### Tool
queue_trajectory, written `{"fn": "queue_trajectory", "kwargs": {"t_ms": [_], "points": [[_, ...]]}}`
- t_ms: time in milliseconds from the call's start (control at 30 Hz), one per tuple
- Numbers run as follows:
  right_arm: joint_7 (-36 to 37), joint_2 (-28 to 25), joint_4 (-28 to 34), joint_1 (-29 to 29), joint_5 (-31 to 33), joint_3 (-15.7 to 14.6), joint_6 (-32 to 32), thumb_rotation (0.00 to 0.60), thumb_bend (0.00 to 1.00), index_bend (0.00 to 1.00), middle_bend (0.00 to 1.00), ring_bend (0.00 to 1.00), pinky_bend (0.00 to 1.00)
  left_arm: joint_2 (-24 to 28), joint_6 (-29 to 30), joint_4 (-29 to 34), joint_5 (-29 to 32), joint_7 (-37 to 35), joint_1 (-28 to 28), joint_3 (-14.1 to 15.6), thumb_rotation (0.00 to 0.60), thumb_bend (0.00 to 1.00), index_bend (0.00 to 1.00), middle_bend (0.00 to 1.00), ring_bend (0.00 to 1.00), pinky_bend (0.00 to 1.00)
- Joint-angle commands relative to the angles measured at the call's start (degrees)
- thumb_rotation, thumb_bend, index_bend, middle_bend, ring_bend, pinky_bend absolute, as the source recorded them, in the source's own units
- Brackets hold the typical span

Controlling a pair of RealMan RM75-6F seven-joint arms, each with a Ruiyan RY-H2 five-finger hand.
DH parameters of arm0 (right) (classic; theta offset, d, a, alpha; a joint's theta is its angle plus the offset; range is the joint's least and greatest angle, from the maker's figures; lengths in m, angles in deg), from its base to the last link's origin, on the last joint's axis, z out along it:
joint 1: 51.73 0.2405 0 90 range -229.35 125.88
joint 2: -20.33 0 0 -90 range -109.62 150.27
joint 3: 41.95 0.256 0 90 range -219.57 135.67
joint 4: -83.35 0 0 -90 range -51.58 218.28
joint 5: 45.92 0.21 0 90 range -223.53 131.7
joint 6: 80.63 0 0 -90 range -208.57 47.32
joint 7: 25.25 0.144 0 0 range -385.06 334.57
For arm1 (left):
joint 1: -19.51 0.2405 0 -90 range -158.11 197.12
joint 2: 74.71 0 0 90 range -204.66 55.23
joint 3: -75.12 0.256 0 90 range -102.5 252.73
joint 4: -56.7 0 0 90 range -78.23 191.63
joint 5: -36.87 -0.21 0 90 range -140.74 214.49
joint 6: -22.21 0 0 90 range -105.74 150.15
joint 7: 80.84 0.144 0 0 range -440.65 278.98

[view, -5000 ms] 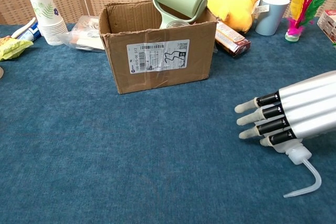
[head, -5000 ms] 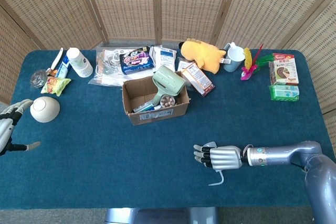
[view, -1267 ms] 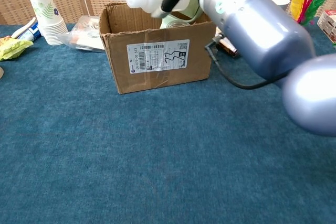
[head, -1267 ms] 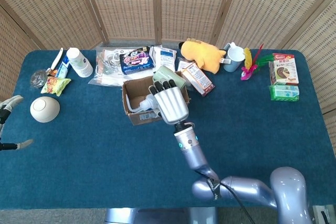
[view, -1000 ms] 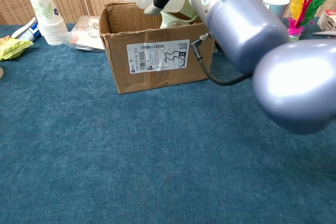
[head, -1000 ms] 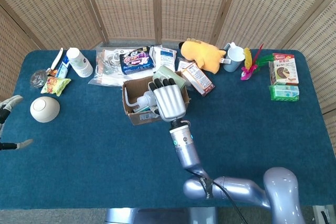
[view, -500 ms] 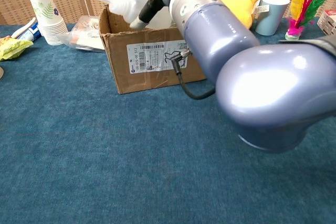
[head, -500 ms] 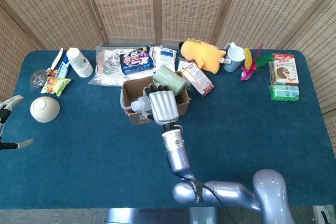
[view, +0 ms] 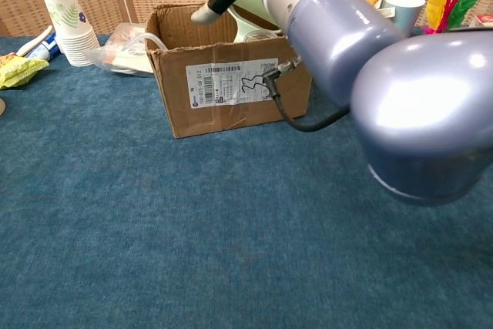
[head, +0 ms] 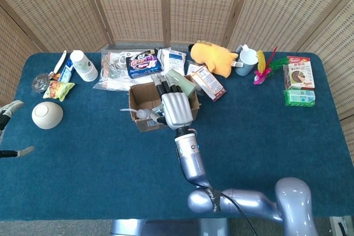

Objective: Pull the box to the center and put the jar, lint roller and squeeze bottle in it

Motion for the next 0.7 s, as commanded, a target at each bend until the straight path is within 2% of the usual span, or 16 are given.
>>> {"fn": "queue_trajectory", "kwargs": {"t_ms": [33, 133, 367, 500, 700], "points": [[2.51, -4.11, 4.91, -2.07, -3.38, -0.40, -0.85, 0.600, 0.05, 0.01, 0.01, 0.04, 0.26, -0.07, -0.16, 0.04, 0.24, 0.27, -0.05, -0.03, 0.600, 0.05, 0.00, 0.00, 0.00, 0.09], [4.42, -8.48, 9.59, -4.45, -5.38, -0.41, -1.70, 0.600, 0.04, 0.02, 0.01, 0.04, 0.26, -0.08, -0.11, 0.15, 0.26, 0.54, -0.02, 0.00, 0.600, 0.05, 0.00, 0.00, 0.00, 0.09], [10.44, -19.20, 16.13, -11.52, -10.55, -1.02, -4.53, 0.600, 0.02, 0.08, 0.04, 0.04, 0.23, -0.09, 0.09, 0.58, 0.11, 1.09, 0.07, 0.07, 0.600, 0.05, 0.00, 0.00, 0.00, 0.09], [15.15, -24.73, 17.64, -16.21, -15.40, -3.53, -6.49, 0.600, 0.00, 0.11, 0.05, 0.02, 0.18, -0.14, 0.40, 1.05, -0.18, 1.75, 0.18, 0.18, 0.600, 0.05, 0.00, 0.00, 0.00, 0.09], [21.11, -31.63, 17.43, -24.15, -22.08, -9.69, -10.84, 0.600, 0.00, 0.14, 0.02, 0.00, 0.05, -0.23, 1.41, 2.50, -0.66, 4.08, 0.73, 0.56, 0.600, 0.05, 0.00, 0.00, 0.00, 0.09]]}}
